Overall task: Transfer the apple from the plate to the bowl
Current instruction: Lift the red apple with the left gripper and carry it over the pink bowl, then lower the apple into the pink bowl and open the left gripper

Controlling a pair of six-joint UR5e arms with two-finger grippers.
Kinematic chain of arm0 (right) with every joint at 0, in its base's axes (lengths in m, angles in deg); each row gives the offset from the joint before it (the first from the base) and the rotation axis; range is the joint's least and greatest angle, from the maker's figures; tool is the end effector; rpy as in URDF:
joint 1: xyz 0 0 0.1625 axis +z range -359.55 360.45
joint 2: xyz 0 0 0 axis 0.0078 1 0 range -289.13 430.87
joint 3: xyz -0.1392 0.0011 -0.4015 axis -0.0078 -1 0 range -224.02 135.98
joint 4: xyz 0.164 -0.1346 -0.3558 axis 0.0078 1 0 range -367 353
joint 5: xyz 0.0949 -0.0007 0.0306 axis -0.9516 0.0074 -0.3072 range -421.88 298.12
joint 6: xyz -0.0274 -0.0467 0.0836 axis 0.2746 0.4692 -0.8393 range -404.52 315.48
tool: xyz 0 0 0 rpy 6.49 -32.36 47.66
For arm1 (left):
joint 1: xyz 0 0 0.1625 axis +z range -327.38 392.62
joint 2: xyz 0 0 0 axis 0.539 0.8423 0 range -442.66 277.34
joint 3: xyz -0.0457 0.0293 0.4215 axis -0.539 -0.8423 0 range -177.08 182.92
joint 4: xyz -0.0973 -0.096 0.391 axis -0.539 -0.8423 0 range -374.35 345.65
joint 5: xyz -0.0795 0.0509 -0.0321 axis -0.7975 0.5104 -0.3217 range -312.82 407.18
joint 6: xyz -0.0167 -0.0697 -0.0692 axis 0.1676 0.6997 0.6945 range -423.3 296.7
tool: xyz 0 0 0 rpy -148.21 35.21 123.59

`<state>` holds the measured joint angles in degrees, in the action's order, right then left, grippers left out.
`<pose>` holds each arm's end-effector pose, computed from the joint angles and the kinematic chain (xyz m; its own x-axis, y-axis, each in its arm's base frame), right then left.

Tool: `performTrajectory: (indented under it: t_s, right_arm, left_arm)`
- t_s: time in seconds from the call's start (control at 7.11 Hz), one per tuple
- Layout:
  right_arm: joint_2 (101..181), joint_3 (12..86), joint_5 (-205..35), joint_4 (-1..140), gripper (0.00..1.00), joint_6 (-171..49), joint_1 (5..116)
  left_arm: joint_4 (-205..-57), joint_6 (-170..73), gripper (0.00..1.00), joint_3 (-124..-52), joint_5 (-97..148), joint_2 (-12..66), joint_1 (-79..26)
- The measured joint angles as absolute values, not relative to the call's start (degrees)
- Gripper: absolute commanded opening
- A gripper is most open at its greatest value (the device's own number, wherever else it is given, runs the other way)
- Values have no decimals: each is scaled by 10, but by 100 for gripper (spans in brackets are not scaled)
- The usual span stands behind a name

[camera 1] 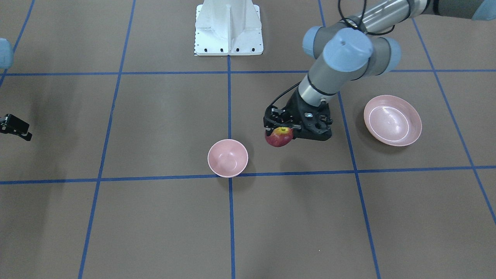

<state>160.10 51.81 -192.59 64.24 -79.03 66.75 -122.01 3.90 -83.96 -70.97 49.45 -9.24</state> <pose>-0.1455 -0.5016 0.5679 0.6852 0.0069 0.7284 -0.0303 0.9994 0.0191 0.4772 -0.5433 0.1960 0.4917 0.0183 -0.8706 0.1131 0.9900 0.0848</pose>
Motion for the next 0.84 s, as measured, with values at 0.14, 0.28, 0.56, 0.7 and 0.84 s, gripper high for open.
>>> performTrajectory:
  t_s: [0.14,0.28,0.56,0.7,0.84]
  right_arm:
    - [1604,514,-1924,640,100,-782,671]
    - [1606,511,-1924,638,100,-779,671]
    - [1607,509,-1923,636,100,-778,672]
    - [1608,506,-1922,636,100,-778,672]
    - [1608,505,-1921,636,100,-778,672]
  left_arm:
    - [-1219,52,0,-776,-667,558,-72]
    - [-1220,61,0,-739,-636,593,-54]
    - [-1221,67,0,-716,-616,614,-35]
    - [-1222,67,0,-709,-608,615,-33]
    - [-1223,66,0,-701,-599,616,-32]
